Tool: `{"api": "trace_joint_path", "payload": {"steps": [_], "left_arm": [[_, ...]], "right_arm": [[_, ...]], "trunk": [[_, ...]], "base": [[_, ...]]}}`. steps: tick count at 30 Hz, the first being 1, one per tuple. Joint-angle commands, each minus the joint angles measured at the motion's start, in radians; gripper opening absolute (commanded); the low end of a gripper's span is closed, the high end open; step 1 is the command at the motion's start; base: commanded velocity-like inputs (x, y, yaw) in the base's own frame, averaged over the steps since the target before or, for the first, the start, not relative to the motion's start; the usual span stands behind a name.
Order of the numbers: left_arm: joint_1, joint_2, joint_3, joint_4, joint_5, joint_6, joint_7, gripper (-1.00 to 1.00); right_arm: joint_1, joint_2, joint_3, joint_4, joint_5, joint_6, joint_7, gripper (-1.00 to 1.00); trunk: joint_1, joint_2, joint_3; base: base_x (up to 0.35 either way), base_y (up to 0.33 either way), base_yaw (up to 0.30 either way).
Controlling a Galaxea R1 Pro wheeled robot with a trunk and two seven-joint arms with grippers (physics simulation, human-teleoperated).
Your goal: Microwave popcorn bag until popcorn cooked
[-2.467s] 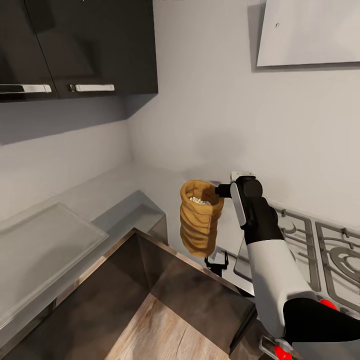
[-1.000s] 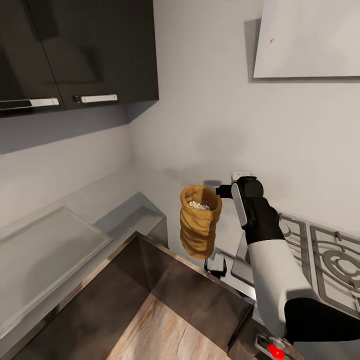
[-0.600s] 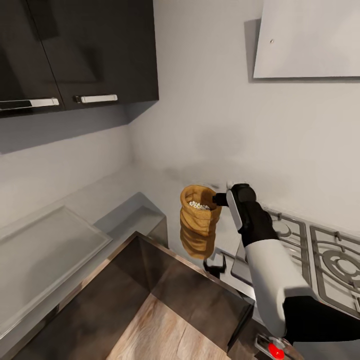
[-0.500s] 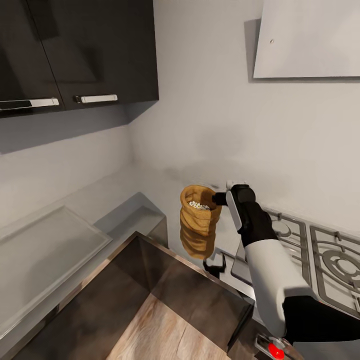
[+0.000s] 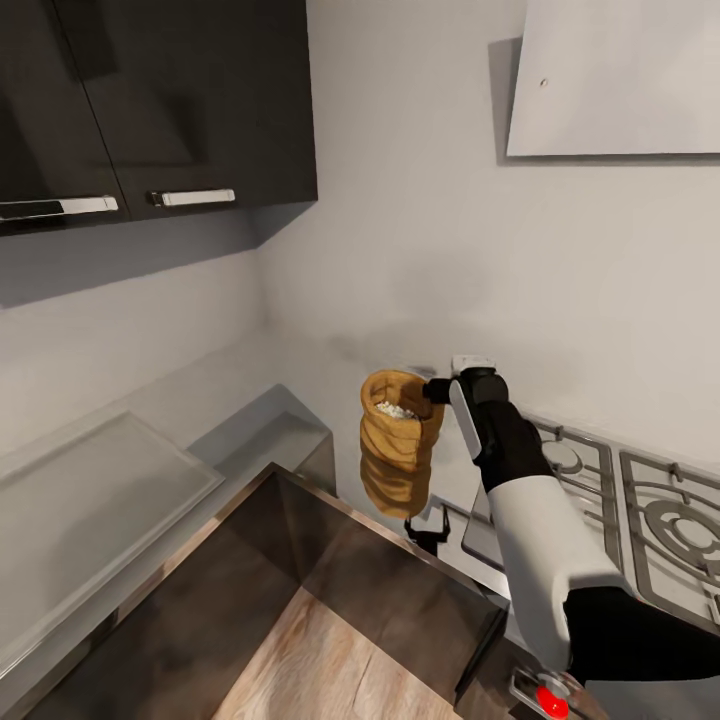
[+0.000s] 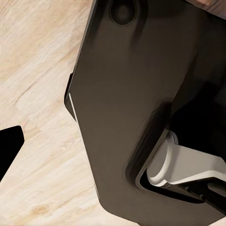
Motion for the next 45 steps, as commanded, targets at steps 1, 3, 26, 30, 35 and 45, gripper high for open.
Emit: {"api": "trace_joint_path", "payload": {"steps": [1,3,26,30,35,45], "left_arm": [[0.0,0.0,0.001,-0.001,0.003,-0.002,0.0,1.0],[0.0,-0.001,0.001,-0.001,0.003,-0.003,0.001,1.0],[0.0,0.0,0.001,-0.001,0.004,-0.002,0.002,1.0],[0.0,0.0,0.001,0.0,0.004,-0.002,0.002,1.0],[0.0,0.0,0.001,0.0,0.004,-0.002,0.002,1.0],[0.0,0.0,0.001,0.0,0.004,-0.002,0.002,1.0]], "right_arm": [[-0.001,0.001,-0.001,-0.001,0.003,0.01,0.001,1.0],[-0.002,0.001,0.0,-0.002,0.003,0.022,0.002,1.0],[-0.001,0.01,0.066,-0.074,-0.012,0.103,0.009,1.0],[-0.001,0.0,0.064,-0.074,-0.006,0.101,0.008,1.0],[-0.001,-0.002,0.064,-0.074,0.003,0.102,0.008,1.0],[-0.001,-0.004,0.064,-0.071,0.006,0.102,0.008,1.0]], "trunk": [[0.0,-0.001,-0.002],[0.0,-0.001,-0.002],[0.0,-0.001,-0.002],[0.0,-0.001,-0.002],[0.0,-0.001,-0.002],[0.0,-0.001,-0.002]], "base": [[0.0,0.0,0.0],[0.0,0.0,0.0],[0.0,-0.053,0.05],[0.0,0.0,0.026],[0.0,0.0,0.002],[0.0,-0.09,0.0]]}}
